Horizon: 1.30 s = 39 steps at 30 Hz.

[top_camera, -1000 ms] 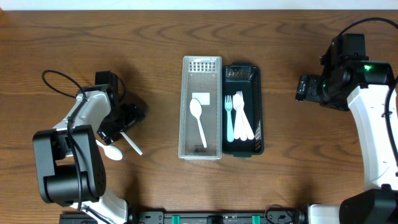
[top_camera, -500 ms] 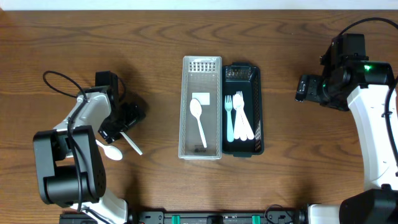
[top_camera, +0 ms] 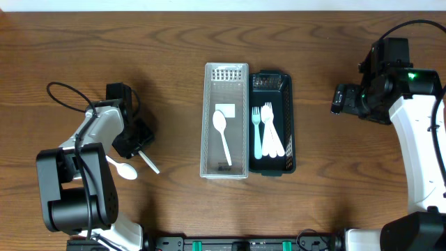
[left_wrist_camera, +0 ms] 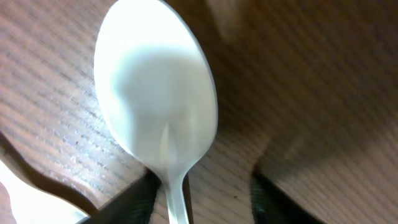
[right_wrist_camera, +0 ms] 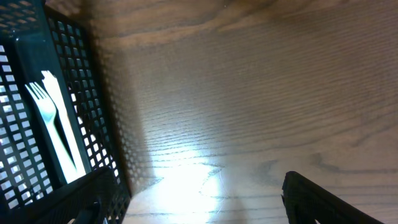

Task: Pack container
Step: 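Grasp the next white spoon with the left gripper, then place the spoon into the clear basket beside the first spoon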

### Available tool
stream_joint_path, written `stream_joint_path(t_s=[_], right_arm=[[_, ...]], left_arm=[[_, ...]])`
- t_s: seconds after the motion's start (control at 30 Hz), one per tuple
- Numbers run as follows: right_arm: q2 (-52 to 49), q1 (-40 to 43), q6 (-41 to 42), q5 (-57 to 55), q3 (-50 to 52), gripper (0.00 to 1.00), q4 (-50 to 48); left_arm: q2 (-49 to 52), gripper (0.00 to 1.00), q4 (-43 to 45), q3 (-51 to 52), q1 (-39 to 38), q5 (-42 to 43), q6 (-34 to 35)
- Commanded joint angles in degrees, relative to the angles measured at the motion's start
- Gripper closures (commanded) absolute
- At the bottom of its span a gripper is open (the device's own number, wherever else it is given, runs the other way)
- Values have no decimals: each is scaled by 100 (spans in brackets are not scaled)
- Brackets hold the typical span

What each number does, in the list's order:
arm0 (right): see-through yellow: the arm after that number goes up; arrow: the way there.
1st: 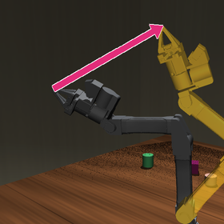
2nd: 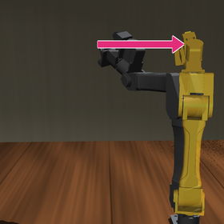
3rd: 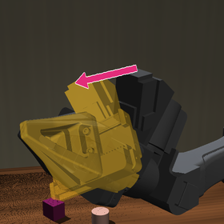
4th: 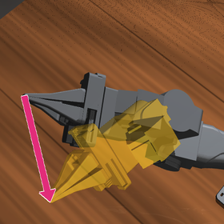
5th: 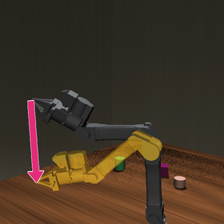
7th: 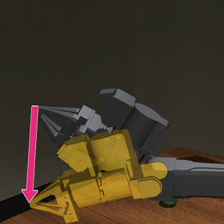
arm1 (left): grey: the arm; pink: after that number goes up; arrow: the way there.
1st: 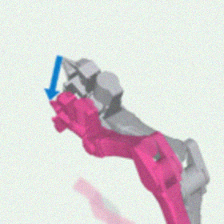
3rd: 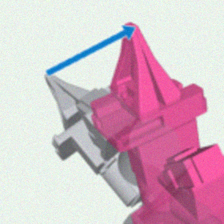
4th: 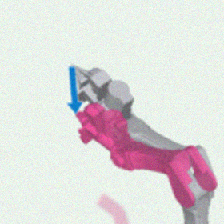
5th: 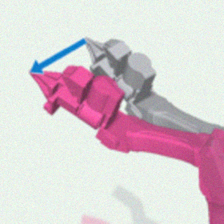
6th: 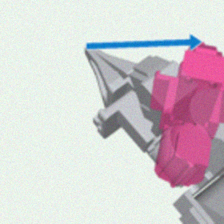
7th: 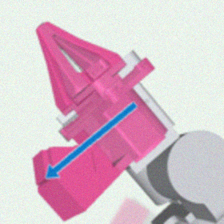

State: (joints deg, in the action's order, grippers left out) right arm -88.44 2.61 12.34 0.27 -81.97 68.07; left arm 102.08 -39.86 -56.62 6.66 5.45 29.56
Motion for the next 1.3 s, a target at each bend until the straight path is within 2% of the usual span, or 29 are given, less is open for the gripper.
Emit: stream_joint_path(t_s=[0.0,0.23,0.33,0.4,0.43,0.63,0.77,0.9,1.07,1.27], right_arm=[[4,44,-68,22,-2,11,4],[4,44,-68,22,-2,11,4],[4,44,-68,20,-2,11,4],[4,44,-68,20,-2,11,4],[4,44,-68,20,-2,11,4],[4,44,-81,20,-2,11,4],[4,44,-87,20,-2,11,7],[4,44,-85,20,-2,11,4],[4,44,-85,22,-2,11,4],[4,37,-83,24,-2,11,2]], left_arm=[[166,61,-28,221,2,164,-61],[166,72,-33,221,2,164,-61],[164,80,-33,219,2,164,-61],[164,92,-33,219,2,164,-61],[164,94,-33,219,2,164,-61],[146,94,-33,205,2,160,-92],[-96,94,-306,26,-96,140,-354],[-675,94,-940,-459,-498,-155,-588],[-1644,94,-1770,-1497,-1545,-356,-730],[-2131,94,-1836,-2157,-2953,-708,-525]])
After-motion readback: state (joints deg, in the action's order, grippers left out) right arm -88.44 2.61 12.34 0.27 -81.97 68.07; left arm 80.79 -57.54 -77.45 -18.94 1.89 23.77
